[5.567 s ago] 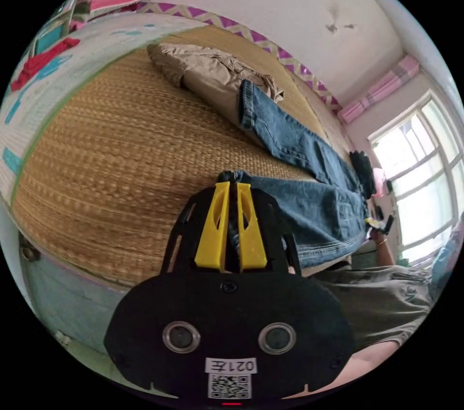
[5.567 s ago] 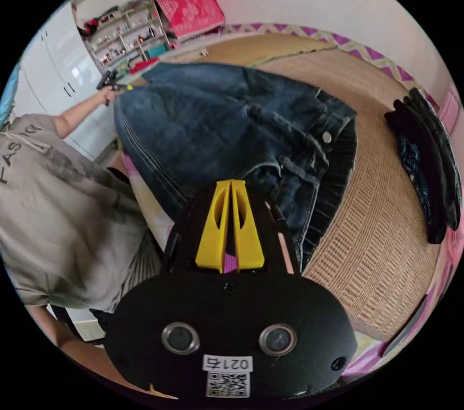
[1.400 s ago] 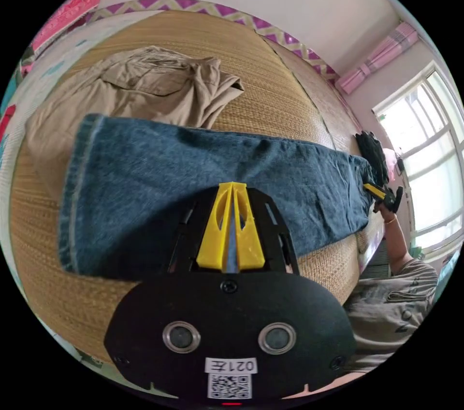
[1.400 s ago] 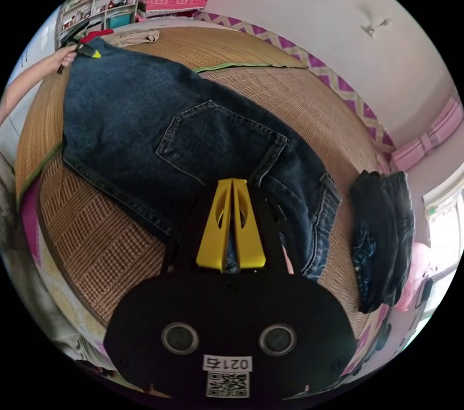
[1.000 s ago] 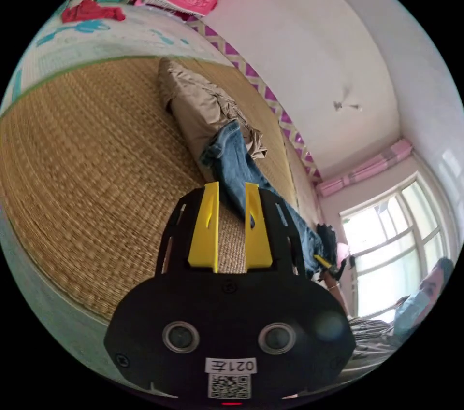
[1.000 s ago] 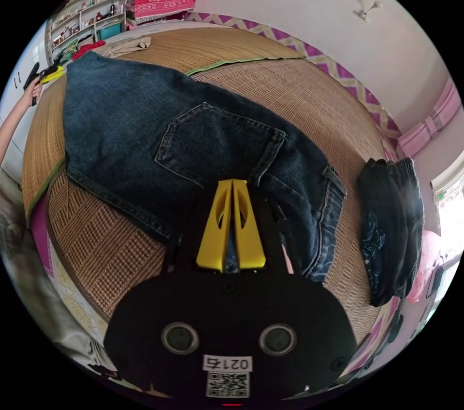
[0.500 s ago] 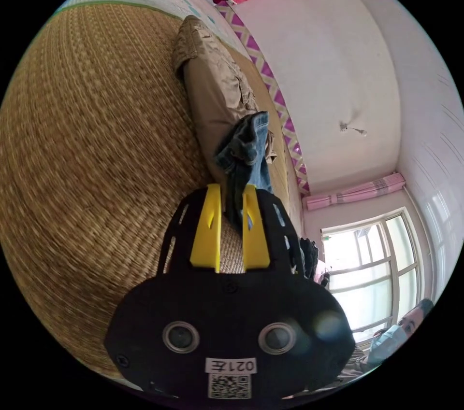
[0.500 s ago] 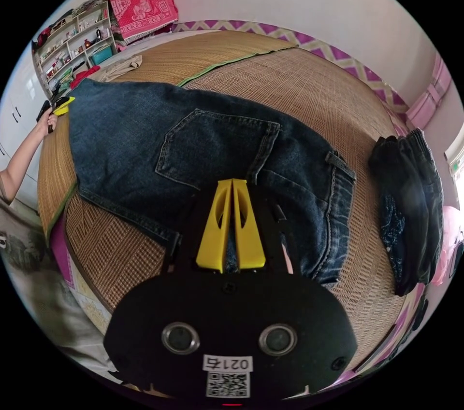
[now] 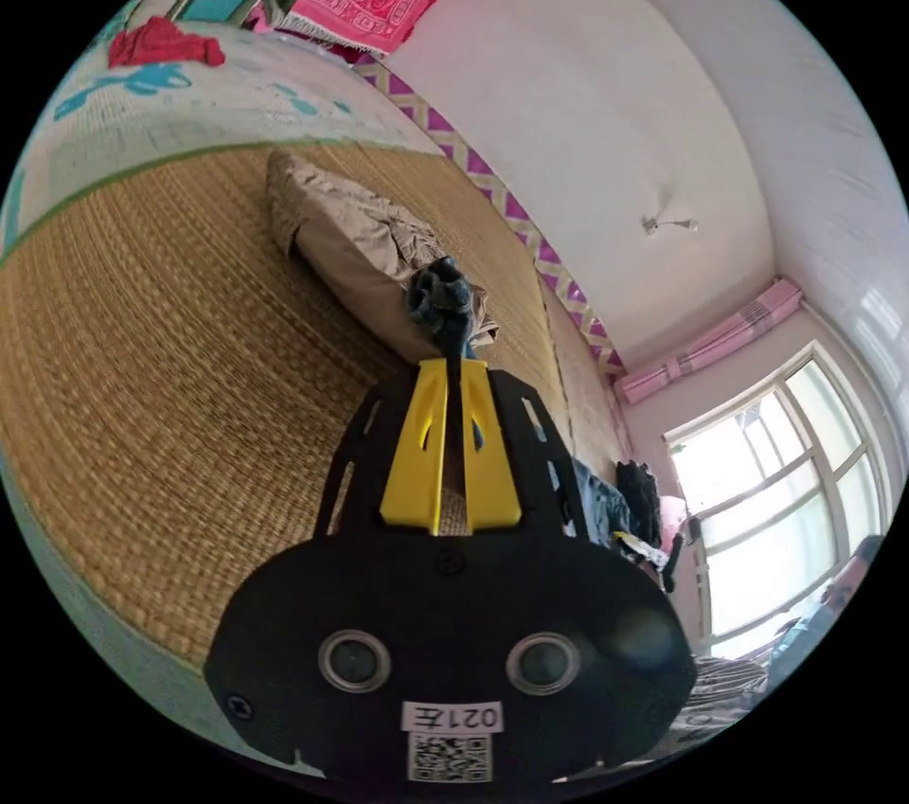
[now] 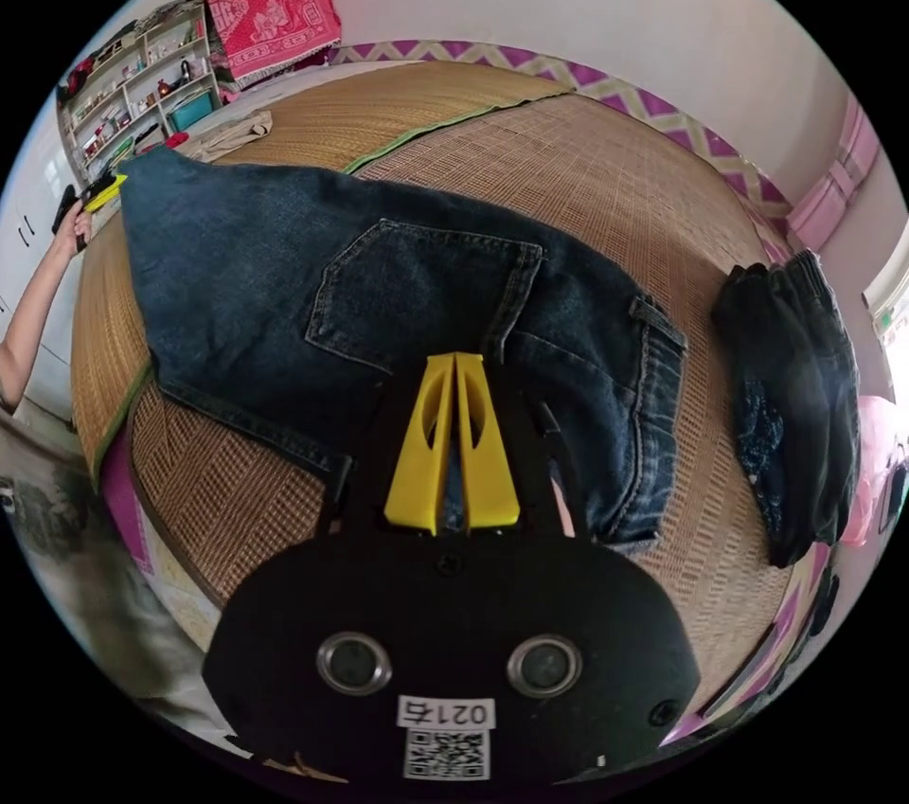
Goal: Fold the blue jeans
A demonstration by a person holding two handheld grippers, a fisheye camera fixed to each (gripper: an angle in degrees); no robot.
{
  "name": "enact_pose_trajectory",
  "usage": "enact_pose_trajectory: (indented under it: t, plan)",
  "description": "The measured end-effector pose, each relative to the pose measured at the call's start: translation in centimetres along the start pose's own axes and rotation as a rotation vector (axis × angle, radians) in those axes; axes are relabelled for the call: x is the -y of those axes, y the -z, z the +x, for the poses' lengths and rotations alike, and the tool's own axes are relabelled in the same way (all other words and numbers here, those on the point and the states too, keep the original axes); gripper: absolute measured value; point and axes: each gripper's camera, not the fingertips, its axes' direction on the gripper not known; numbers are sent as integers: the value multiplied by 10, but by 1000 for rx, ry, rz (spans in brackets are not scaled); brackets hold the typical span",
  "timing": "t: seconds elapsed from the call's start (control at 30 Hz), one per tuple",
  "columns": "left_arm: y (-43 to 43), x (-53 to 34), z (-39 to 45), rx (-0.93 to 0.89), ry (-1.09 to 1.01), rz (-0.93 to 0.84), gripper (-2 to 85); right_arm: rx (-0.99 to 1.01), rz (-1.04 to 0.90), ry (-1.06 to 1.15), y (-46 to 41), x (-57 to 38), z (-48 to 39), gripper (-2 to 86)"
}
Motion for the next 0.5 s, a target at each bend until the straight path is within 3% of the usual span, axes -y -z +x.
enact_pose_trajectory:
  t: [0.07, 0.2, 0.37, 0.5]
  plan:
    - [13, 12, 40, 45, -26, -15, -7, 14, 4, -42, 20, -12, 7, -6]
    - [18, 38, 102, 163, -46, -31, -9, 119, 206, -134, 77, -75, 22, -2]
    - [32, 66, 161, 81, -27, 16, -9, 91, 244, -135, 114, -153, 26, 25]
    - [42, 76, 293, 12, -227, 37, -9, 107, 284, -202, 148, -232, 42, 45]
